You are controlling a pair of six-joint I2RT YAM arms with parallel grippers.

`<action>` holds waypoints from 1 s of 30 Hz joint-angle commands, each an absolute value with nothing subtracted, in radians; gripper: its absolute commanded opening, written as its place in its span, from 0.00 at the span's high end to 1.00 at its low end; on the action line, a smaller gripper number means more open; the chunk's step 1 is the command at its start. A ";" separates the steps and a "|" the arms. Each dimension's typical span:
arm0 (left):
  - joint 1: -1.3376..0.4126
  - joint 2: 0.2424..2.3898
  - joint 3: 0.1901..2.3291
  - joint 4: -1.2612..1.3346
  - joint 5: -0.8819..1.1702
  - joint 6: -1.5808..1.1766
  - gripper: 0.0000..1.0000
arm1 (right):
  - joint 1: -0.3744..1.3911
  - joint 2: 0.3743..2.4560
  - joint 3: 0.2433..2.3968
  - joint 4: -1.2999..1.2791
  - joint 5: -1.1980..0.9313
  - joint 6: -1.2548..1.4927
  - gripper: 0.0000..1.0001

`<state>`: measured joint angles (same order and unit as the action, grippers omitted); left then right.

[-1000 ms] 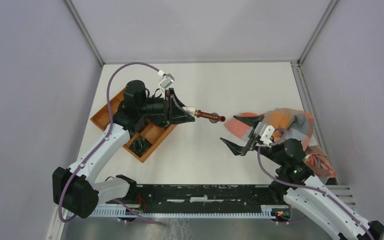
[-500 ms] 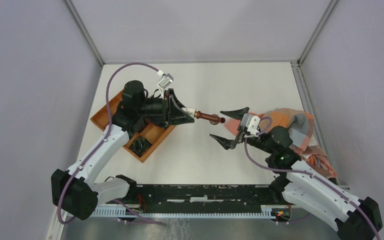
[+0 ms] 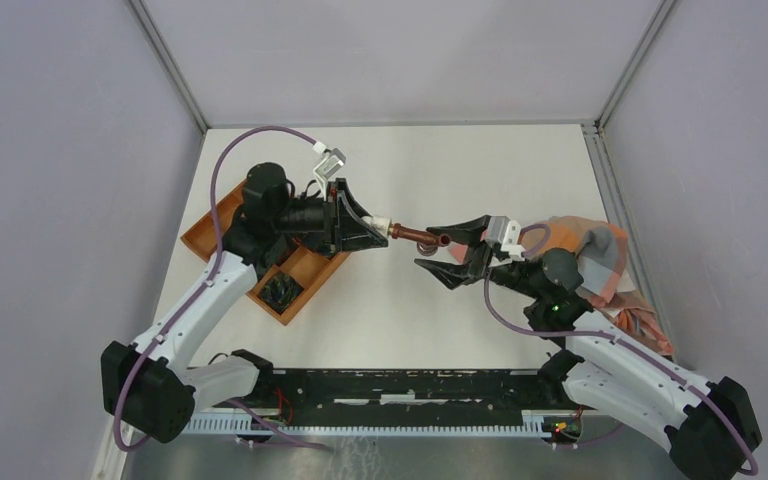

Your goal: Install the water faucets

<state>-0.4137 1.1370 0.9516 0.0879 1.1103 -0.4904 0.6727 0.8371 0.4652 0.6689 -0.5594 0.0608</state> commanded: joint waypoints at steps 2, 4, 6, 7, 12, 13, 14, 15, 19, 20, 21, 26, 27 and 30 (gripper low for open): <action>-0.409 1.117 0.939 0.158 1.129 -0.503 0.98 | 0.671 0.839 0.467 0.804 -0.582 0.188 0.36; -0.408 1.117 0.939 0.158 1.129 -0.500 0.98 | 0.671 0.854 0.475 0.825 -0.598 0.228 0.35; -0.409 1.116 0.937 0.158 1.127 -0.494 0.98 | 0.672 0.870 0.488 0.832 -0.612 0.264 0.37; -0.408 1.114 0.936 0.158 1.125 -0.492 0.98 | 0.672 0.880 0.496 0.836 -0.620 0.283 0.40; -0.409 1.101 0.931 0.158 1.117 -0.466 0.98 | 0.671 0.933 0.546 0.811 -0.659 0.399 0.86; -0.409 1.097 0.930 0.156 1.116 -0.456 0.98 | 0.671 0.940 0.549 0.810 -0.662 0.426 0.88; -0.408 1.093 0.928 0.153 1.115 -0.444 0.98 | 0.672 0.942 0.550 0.804 -0.655 0.465 0.91; -0.410 1.087 0.926 0.153 1.114 -0.431 0.98 | 0.672 0.944 0.553 0.791 -0.646 0.496 0.94; -0.409 1.059 0.907 0.134 1.102 -0.340 0.98 | 0.670 0.944 0.568 0.720 -0.613 0.693 1.00; -0.409 1.048 0.897 0.127 1.098 -0.302 0.98 | 0.669 0.950 0.579 0.695 -0.614 0.761 1.00; -0.409 1.035 0.884 0.126 1.091 -0.269 0.98 | 0.667 0.966 0.597 0.678 -0.641 0.856 1.00; -0.409 0.981 0.792 0.145 1.084 -0.088 0.98 | 0.666 1.074 0.569 0.918 -0.774 1.368 1.00; -0.408 0.973 0.778 0.163 1.087 -0.080 0.98 | 0.666 1.091 0.530 1.059 -0.770 1.479 1.00; -0.408 0.964 0.757 0.169 1.090 -0.063 0.98 | 0.666 1.125 0.455 1.292 -0.729 1.731 1.00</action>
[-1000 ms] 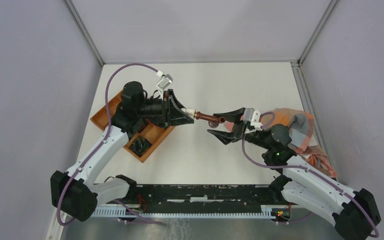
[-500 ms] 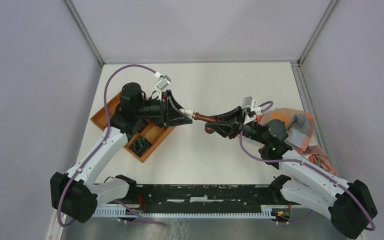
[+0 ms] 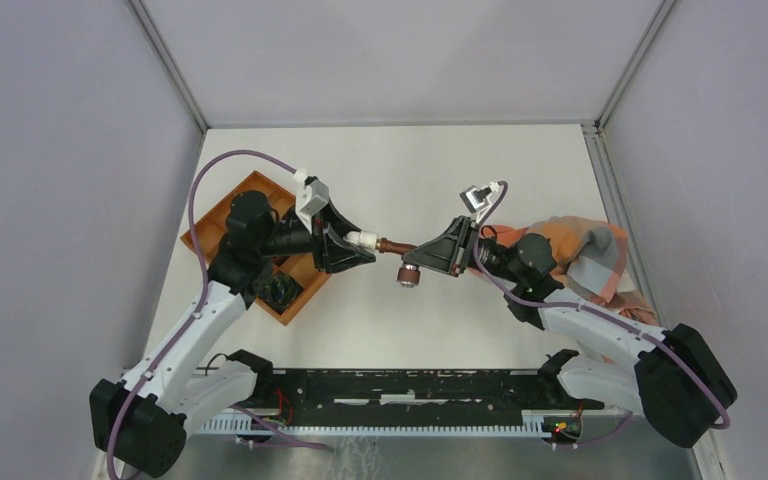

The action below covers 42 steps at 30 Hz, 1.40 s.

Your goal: Install the water faucets

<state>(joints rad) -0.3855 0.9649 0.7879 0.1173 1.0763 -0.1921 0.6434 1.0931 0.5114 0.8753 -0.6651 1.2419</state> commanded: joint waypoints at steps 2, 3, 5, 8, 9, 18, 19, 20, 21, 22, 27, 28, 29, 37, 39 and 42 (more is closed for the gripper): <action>-0.408 0.968 0.755 0.159 1.092 -0.056 0.98 | 0.666 1.128 0.436 1.293 -0.726 1.755 1.00; -0.409 0.970 0.753 0.157 1.093 -0.055 0.98 | 0.665 1.126 0.429 1.282 -0.724 1.756 1.00; -0.409 0.974 0.751 0.155 1.089 -0.056 0.98 | 0.663 1.123 0.408 1.282 -0.714 1.765 1.00; -0.409 0.981 0.751 0.159 1.087 -0.068 0.98 | 0.661 1.123 0.399 1.300 -0.717 1.760 0.85; -0.410 0.984 0.754 0.162 1.088 -0.071 0.98 | 0.661 1.123 0.401 1.299 -0.719 1.756 0.74; -0.409 1.038 0.789 0.191 1.120 -0.170 0.98 | 0.634 1.084 0.414 1.216 -0.771 1.662 0.16; -0.408 1.045 0.794 0.192 1.126 -0.180 0.98 | 0.628 1.074 0.407 1.196 -0.778 1.649 0.14; -0.407 1.051 0.802 0.192 1.129 -0.195 0.98 | 0.620 1.063 0.398 1.165 -0.787 1.627 0.13; -0.406 1.058 0.811 0.190 1.134 -0.211 0.98 | 0.613 1.052 0.388 1.131 -0.798 1.605 0.11; -0.404 1.066 0.823 0.185 1.143 -0.225 0.98 | 0.601 1.036 0.374 1.090 -0.806 1.578 0.08; -0.387 1.101 0.877 0.155 1.179 -0.304 0.98 | 0.537 0.967 0.343 0.851 -0.872 1.384 0.02; -0.384 1.105 0.885 0.155 1.184 -0.328 0.98 | 0.528 0.956 0.352 0.761 -0.881 1.316 0.02; -0.378 1.110 0.891 0.154 1.187 -0.348 0.98 | 0.517 0.941 0.359 0.693 -0.883 1.260 0.02; -0.357 1.149 0.955 0.105 1.197 -0.475 0.98 | 0.440 0.839 0.499 0.179 -0.912 0.784 0.02; -0.357 1.152 0.969 0.104 1.193 -0.500 0.98 | 0.440 0.812 0.587 -0.004 -0.853 0.594 0.02; -0.357 1.155 0.983 0.107 1.179 -0.530 0.98 | 0.438 0.726 0.650 -0.119 -0.691 0.386 0.02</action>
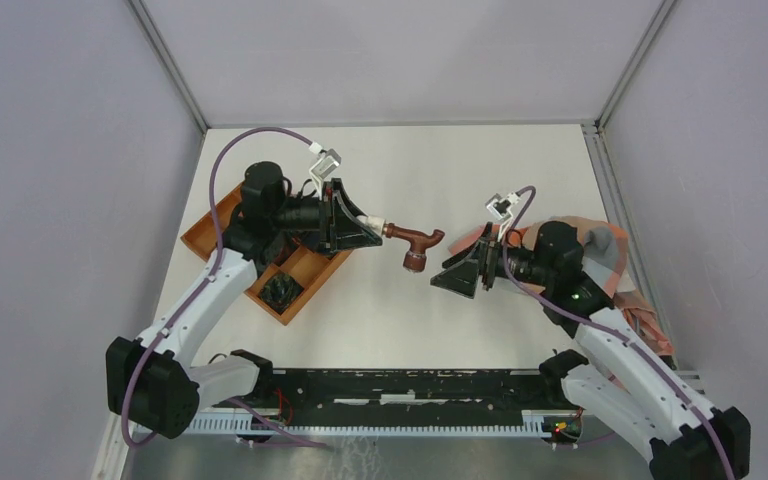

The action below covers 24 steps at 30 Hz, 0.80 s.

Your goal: Install the water faucets

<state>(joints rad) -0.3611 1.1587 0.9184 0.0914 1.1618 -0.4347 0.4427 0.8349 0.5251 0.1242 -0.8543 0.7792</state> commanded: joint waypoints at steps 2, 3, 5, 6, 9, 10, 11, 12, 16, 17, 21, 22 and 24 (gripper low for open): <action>-0.357 1.151 0.982 0.117 1.169 -0.541 0.98 | 0.438 0.637 0.580 0.055 -0.641 0.413 0.02; -0.357 1.149 0.981 0.119 1.161 -0.542 0.98 | 0.440 0.600 0.531 0.171 -0.634 0.468 0.02; -0.357 1.145 0.977 0.123 1.150 -0.541 0.98 | 0.440 0.556 0.438 0.388 -0.599 0.600 0.02; -0.356 1.144 0.976 0.127 1.147 -0.544 0.98 | 0.439 0.565 0.415 0.454 -0.590 0.652 0.02; -0.357 1.143 0.971 0.139 1.144 -0.547 0.98 | 0.442 0.639 0.402 0.553 -0.590 0.751 0.02; -0.357 1.141 0.968 0.142 1.140 -0.546 0.98 | 0.444 0.661 0.384 0.615 -0.591 0.809 0.02; -0.357 1.138 0.964 0.147 1.140 -0.544 0.98 | 0.449 0.684 0.356 0.705 -0.593 0.861 0.02; -0.357 1.134 0.959 0.150 1.136 -0.539 0.98 | 0.458 0.708 0.335 0.781 -0.590 0.916 0.02; -0.356 1.115 0.933 0.153 1.120 -0.514 0.98 | 0.531 0.785 0.319 0.900 -0.576 0.980 0.02; -0.357 1.115 0.929 0.153 1.121 -0.511 0.98 | 0.558 0.799 0.323 0.910 -0.565 0.980 0.02; -0.357 1.115 0.921 0.153 1.110 -0.490 0.98 | 0.628 0.869 0.362 0.932 -0.546 0.984 0.02; -0.357 1.114 0.919 0.156 1.103 -0.486 0.98 | 0.645 0.887 0.373 0.940 -0.549 0.990 0.02; -0.357 1.112 0.917 0.165 1.103 -0.483 0.98 | 0.672 0.926 0.390 0.965 -0.553 1.007 0.02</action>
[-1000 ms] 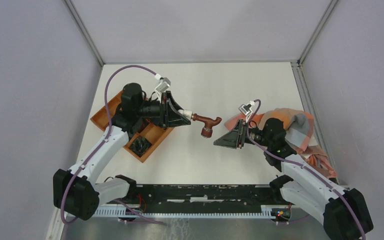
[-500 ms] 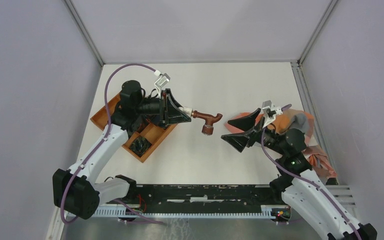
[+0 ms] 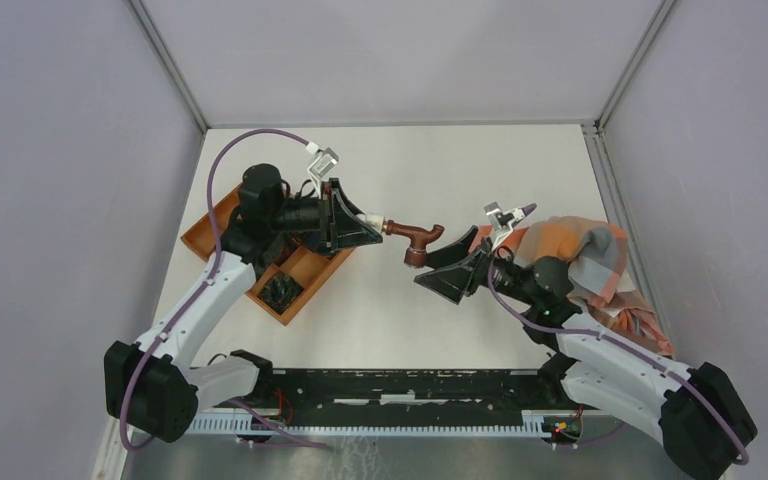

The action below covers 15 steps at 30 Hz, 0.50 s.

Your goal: Install the water faucets

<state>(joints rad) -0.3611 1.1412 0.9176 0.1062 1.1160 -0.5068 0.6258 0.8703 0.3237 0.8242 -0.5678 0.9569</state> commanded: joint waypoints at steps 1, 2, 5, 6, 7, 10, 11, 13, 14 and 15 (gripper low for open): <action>-0.356 1.112 0.917 0.166 1.102 -0.481 0.98 | 0.681 0.939 0.397 0.980 -0.552 1.024 0.02; -0.357 1.112 0.917 0.166 1.099 -0.478 0.98 | 0.691 0.953 0.401 1.003 -0.552 1.038 0.02; -0.357 1.113 0.915 0.158 1.083 -0.460 0.98 | 0.714 0.975 0.428 1.017 -0.555 1.054 0.02; -0.357 1.112 0.916 0.145 1.064 -0.447 0.98 | 0.718 0.976 0.436 1.016 -0.558 1.055 0.02; -0.357 1.113 0.917 0.133 1.051 -0.434 0.98 | 0.722 0.975 0.442 1.014 -0.561 1.058 0.02; -0.357 1.120 0.919 0.112 1.038 -0.415 0.98 | 0.722 0.957 0.462 1.008 -0.570 1.066 0.02; -0.357 1.126 0.919 0.106 1.036 -0.407 0.98 | 0.722 0.950 0.472 1.005 -0.573 1.066 0.02; -0.357 1.136 0.919 0.092 1.031 -0.397 0.98 | 0.723 0.937 0.492 0.994 -0.580 1.071 0.02; -0.356 1.140 0.918 0.087 1.033 -0.390 0.98 | 0.724 0.930 0.502 0.987 -0.584 1.068 0.02; -0.356 1.145 0.915 0.084 1.034 -0.384 0.98 | 0.724 0.923 0.516 0.970 -0.584 1.060 0.02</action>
